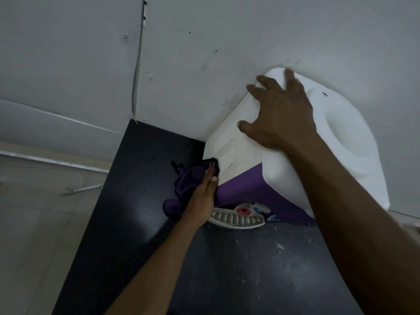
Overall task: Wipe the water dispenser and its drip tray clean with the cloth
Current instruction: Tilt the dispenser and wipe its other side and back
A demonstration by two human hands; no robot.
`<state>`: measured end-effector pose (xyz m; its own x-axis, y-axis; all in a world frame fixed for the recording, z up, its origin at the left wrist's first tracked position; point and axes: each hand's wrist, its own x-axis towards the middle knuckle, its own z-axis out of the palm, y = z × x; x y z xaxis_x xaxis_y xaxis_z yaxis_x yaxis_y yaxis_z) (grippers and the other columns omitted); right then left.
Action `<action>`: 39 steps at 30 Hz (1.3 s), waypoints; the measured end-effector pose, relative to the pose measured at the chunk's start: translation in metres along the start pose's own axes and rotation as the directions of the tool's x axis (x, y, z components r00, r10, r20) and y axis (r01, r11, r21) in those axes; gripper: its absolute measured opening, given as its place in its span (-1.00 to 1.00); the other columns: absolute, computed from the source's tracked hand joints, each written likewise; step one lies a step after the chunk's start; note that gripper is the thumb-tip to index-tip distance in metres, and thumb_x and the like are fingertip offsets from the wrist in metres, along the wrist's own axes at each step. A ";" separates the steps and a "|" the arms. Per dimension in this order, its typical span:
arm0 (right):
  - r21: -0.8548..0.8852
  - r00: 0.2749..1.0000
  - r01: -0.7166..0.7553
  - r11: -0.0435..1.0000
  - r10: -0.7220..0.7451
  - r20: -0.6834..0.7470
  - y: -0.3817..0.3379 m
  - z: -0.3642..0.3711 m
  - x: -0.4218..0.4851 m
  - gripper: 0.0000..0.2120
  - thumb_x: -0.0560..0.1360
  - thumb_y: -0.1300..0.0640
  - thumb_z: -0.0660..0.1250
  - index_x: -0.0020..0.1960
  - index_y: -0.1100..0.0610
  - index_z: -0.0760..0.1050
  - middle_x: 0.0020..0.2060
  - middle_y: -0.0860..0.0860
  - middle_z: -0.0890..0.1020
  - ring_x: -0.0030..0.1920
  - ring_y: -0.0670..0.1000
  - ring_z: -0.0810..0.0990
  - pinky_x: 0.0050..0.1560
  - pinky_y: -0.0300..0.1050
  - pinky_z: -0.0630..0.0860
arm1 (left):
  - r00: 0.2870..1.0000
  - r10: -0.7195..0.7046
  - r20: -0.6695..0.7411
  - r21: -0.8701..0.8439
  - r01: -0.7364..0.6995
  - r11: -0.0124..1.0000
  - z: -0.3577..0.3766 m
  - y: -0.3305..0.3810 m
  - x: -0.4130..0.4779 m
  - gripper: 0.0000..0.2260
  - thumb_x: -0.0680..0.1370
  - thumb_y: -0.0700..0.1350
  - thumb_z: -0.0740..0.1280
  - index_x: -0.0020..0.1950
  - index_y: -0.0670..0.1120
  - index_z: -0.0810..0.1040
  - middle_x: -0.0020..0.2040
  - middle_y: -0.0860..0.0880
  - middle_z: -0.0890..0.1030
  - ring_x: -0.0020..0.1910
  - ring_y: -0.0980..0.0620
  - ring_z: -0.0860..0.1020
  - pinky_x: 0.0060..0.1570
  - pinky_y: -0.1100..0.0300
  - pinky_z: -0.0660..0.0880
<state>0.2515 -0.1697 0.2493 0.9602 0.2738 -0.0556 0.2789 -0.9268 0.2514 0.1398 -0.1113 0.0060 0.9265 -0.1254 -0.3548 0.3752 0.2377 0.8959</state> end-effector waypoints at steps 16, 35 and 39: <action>0.007 1.000 -0.003 1.000 0.003 -0.011 0.000 0.000 0.001 -0.21 0.51 -0.25 0.39 0.63 -0.03 0.23 0.65 -0.05 0.18 0.66 0.24 -0.12 0.62 0.16 -0.12 | 0.998 -0.011 -0.069 0.020 0.012 1.000 -0.002 -0.004 -0.003 -0.56 0.74 0.07 0.05 0.63 0.10 0.13 0.60 0.10 0.24 0.48 0.22 0.23 0.31 0.55 0.18; 0.001 1.000 -0.013 1.000 0.013 0.005 -0.001 -0.001 0.000 -0.22 0.50 -0.23 0.38 0.63 -0.02 0.23 0.65 -0.05 0.18 0.66 0.26 -0.13 0.64 0.15 -0.11 | 0.974 0.226 -0.028 -0.140 -0.228 0.964 0.017 0.028 -0.047 -0.56 0.68 0.16 0.14 0.55 0.13 0.34 0.54 0.20 0.34 0.54 0.24 0.25 0.55 0.13 0.17; 0.001 1.000 -0.017 1.000 0.017 0.006 -0.001 -0.001 -0.001 -0.22 0.50 -0.22 0.38 0.63 -0.01 0.23 0.65 -0.05 0.18 0.66 0.27 -0.14 0.64 0.15 -0.11 | 0.967 0.255 -0.012 -0.035 -0.255 0.966 0.018 0.036 -0.048 -0.52 0.67 0.17 0.10 0.59 0.10 0.27 0.57 0.18 0.29 0.56 0.25 0.20 0.59 0.08 0.12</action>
<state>0.2506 -0.1682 0.2502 0.9648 0.2569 -0.0569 0.2629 -0.9316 0.2511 0.1083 -0.1136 0.0598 0.9918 -0.0494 -0.1175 0.1269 0.2954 0.9469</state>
